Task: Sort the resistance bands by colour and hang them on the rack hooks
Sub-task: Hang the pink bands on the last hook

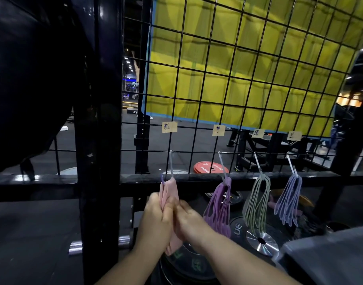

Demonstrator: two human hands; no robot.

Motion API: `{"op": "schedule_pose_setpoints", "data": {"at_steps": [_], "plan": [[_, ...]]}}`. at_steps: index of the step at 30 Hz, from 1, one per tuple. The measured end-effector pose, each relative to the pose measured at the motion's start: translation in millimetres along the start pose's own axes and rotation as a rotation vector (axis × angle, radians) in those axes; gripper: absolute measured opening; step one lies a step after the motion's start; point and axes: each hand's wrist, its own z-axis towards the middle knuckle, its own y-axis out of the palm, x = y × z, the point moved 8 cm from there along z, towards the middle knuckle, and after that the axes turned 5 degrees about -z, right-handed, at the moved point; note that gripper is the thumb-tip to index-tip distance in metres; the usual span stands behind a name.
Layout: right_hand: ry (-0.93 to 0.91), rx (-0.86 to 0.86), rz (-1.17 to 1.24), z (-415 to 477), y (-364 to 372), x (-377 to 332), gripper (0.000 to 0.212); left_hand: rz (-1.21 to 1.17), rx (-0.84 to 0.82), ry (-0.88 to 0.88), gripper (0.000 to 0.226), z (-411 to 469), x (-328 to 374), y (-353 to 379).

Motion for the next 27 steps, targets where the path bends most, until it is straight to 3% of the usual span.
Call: {"op": "schedule_pose_setpoints", "data": {"at_steps": [5,11,27], "plan": [[0.017,-0.013,-0.051,-0.2,8.7,12.2,0.051,-0.032,0.03,0.014,0.025,-0.9,-2.8,2.5],[-0.031,-0.053,-0.13,-11.9,3.1,1.7,0.039,-0.009,0.07,-0.013,0.027,-7.1,-7.0,4.7],[-0.008,-0.103,-0.19,-21.5,-0.7,7.6,0.038,-0.021,0.064,0.006,0.027,-16.5,-9.4,6.2]]}}
